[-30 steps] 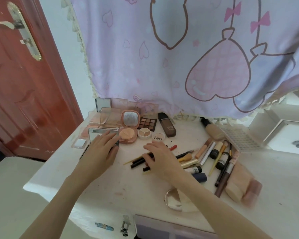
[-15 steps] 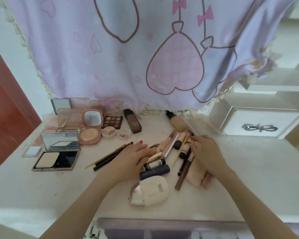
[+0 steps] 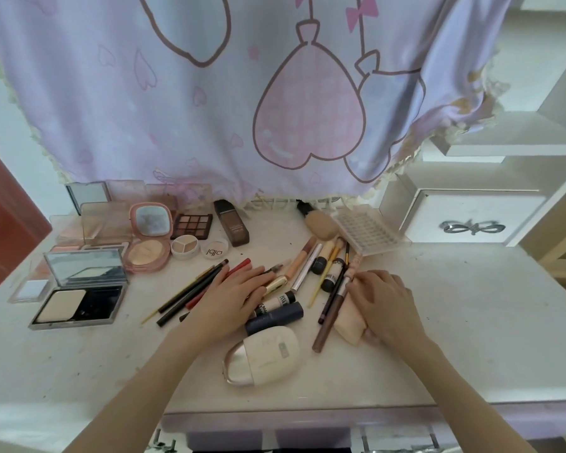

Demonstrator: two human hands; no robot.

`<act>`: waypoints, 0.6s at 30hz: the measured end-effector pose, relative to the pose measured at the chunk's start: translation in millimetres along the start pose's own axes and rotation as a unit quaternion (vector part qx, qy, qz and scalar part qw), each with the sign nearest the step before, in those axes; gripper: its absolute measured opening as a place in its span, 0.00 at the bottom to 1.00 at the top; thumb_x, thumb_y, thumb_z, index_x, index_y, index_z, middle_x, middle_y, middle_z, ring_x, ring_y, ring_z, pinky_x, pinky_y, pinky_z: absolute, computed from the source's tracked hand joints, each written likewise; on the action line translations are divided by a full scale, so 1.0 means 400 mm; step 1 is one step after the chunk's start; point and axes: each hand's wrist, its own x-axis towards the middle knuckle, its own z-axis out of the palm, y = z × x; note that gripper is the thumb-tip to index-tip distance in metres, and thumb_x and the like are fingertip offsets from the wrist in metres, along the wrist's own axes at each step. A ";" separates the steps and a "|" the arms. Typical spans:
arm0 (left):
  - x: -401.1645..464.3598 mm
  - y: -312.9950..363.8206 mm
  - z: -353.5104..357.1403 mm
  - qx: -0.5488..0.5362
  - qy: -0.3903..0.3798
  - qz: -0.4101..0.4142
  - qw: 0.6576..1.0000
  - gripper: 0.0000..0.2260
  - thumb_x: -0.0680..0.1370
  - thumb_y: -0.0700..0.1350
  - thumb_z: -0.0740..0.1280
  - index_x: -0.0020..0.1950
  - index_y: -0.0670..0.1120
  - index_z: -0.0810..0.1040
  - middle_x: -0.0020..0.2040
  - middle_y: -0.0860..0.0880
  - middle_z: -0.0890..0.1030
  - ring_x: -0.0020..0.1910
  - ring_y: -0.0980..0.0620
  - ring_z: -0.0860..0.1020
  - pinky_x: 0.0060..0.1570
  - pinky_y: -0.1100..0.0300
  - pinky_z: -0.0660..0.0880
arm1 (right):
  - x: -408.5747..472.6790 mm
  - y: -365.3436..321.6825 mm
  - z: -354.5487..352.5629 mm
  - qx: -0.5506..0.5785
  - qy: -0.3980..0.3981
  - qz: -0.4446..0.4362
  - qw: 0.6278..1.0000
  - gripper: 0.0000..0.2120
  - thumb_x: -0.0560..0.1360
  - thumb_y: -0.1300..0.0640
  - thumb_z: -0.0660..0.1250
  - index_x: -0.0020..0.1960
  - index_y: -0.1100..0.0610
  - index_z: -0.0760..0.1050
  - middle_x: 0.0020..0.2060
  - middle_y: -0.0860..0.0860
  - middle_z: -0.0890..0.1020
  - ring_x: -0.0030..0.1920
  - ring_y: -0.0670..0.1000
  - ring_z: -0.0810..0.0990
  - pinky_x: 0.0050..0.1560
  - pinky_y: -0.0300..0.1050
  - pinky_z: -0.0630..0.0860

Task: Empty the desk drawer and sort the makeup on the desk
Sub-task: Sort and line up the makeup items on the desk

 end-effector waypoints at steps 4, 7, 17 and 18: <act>0.000 -0.012 0.009 -0.007 0.024 0.004 1.000 0.35 0.69 0.64 0.33 0.72 0.60 0.60 0.73 0.60 0.62 0.72 0.62 0.55 0.71 0.59 0.41 | 0.025 0.024 0.001 -0.006 0.024 0.018 1.000 0.14 0.79 0.50 0.58 0.59 0.55 0.75 0.60 0.51 0.75 0.61 0.53 0.69 0.60 0.47 0.65; 0.001 -0.014 0.013 0.000 0.037 0.003 0.999 0.34 0.70 0.64 0.33 0.72 0.61 0.60 0.72 0.60 0.63 0.72 0.63 0.57 0.70 0.60 0.41 | 0.030 0.026 -0.004 0.022 0.078 0.040 0.996 0.12 0.79 0.54 0.58 0.55 0.57 0.77 0.56 0.54 0.78 0.57 0.55 0.72 0.57 0.48 0.67; -0.001 -0.015 0.023 0.006 0.051 -0.003 0.999 0.33 0.70 0.63 0.33 0.72 0.61 0.60 0.72 0.60 0.63 0.72 0.62 0.57 0.71 0.60 0.42 | 0.001 -0.020 -0.059 -0.102 -0.121 0.027 0.987 0.39 0.70 0.29 0.56 0.71 0.54 0.62 0.70 0.51 0.65 0.69 0.54 0.62 0.67 0.51 0.62; -0.001 -0.014 0.024 0.006 0.051 -0.003 0.999 0.33 0.70 0.63 0.33 0.72 0.61 0.60 0.72 0.60 0.63 0.72 0.62 0.57 0.71 0.59 0.42 | 0.003 -0.023 -0.061 -0.107 -0.126 0.023 0.986 0.40 0.69 0.28 0.56 0.71 0.54 0.61 0.69 0.52 0.66 0.69 0.55 0.63 0.66 0.51 0.63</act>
